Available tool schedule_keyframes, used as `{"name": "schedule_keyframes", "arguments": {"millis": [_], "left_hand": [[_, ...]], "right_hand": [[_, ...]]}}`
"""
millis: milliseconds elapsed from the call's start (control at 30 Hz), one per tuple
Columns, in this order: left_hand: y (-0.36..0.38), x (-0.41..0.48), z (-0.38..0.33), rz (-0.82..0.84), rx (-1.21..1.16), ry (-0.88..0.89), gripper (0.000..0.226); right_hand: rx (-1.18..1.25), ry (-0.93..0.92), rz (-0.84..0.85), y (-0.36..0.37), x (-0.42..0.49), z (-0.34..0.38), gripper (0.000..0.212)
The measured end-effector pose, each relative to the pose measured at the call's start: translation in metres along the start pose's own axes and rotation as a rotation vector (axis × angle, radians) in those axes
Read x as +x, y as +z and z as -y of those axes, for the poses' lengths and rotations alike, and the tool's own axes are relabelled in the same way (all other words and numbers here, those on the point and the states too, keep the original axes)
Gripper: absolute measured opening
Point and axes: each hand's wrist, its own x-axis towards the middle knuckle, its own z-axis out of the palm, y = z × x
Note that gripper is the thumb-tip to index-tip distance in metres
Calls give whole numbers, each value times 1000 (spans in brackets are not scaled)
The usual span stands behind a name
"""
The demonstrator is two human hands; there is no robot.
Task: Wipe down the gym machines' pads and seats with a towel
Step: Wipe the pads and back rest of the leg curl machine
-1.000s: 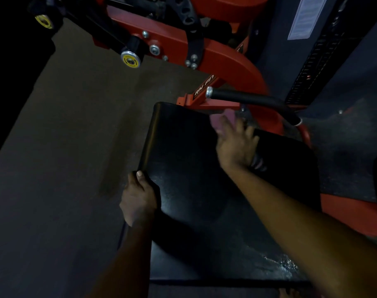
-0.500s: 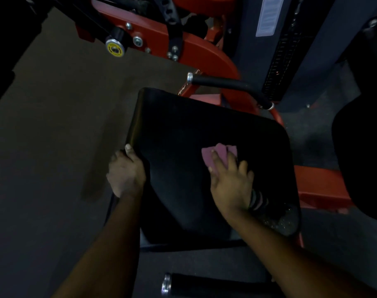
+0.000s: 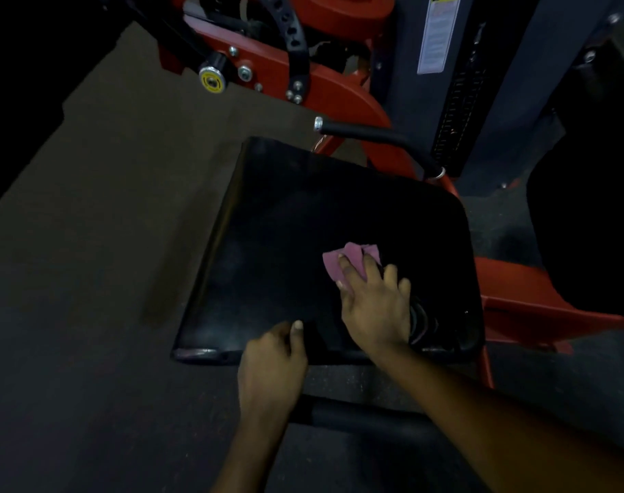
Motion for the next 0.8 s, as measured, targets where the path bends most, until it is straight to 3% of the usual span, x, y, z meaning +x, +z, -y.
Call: {"name": "schedule_keyframes", "arguments": {"millis": [333,600,800], "left_hand": [[27,-22,6,-153,357,98,50],[31,-18,11,-251,464,164,52],[31,-23,10,-214,495,210,46]], "right_hand": [[32,-72,-220,20,-9,-7,42],[36,-152,-236,24,-7,-13,38],[42,-377,-216,23,-37,-40,44]]}}
